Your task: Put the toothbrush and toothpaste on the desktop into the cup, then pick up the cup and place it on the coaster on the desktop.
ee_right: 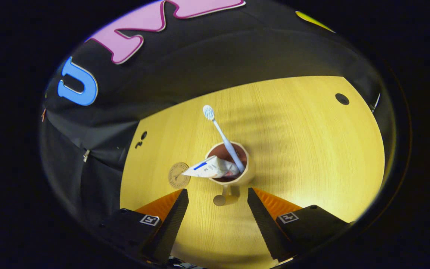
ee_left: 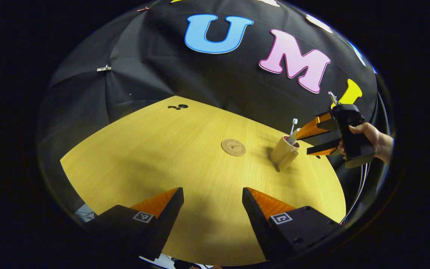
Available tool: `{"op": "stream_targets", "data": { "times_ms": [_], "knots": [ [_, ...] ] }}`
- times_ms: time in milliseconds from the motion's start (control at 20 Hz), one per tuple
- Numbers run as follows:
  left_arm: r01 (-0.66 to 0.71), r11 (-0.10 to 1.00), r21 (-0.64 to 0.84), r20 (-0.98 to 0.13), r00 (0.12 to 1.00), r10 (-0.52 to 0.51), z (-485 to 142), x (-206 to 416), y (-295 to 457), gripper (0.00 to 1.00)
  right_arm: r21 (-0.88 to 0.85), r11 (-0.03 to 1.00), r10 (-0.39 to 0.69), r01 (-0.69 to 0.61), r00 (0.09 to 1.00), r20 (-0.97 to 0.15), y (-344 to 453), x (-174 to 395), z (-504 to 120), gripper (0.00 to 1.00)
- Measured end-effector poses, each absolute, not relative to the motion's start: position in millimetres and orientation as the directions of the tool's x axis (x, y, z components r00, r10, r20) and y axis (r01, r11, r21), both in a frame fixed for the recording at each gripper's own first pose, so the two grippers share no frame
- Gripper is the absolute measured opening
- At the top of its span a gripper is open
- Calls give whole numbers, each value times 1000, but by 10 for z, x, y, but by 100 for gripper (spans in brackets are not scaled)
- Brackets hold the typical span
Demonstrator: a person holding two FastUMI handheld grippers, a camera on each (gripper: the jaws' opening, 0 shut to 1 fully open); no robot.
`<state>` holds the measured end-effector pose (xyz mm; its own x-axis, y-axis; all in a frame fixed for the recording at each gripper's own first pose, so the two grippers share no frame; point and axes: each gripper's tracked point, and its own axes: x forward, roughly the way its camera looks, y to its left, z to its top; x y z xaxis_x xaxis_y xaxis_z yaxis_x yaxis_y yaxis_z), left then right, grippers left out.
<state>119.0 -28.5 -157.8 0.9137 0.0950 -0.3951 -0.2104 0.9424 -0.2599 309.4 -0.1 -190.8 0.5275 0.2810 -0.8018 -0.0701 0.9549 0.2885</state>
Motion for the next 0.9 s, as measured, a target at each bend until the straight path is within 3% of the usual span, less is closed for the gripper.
{"op": "stream_targets", "data": {
  "times_ms": [400, 900],
  "knots": [
    [-290, 918, -270, -486, 864, 130, -1818, 778, -44, 98, 207, 978, 190, -10, 446, -875, 137, 3236, -2481, 98],
    [-292, 924, -249, -493, 859, 139, -1800, 707, 84, 98, 136, 990, 104, 49, 408, -907, 104, 3343, -2822, 100]
  ]
}}
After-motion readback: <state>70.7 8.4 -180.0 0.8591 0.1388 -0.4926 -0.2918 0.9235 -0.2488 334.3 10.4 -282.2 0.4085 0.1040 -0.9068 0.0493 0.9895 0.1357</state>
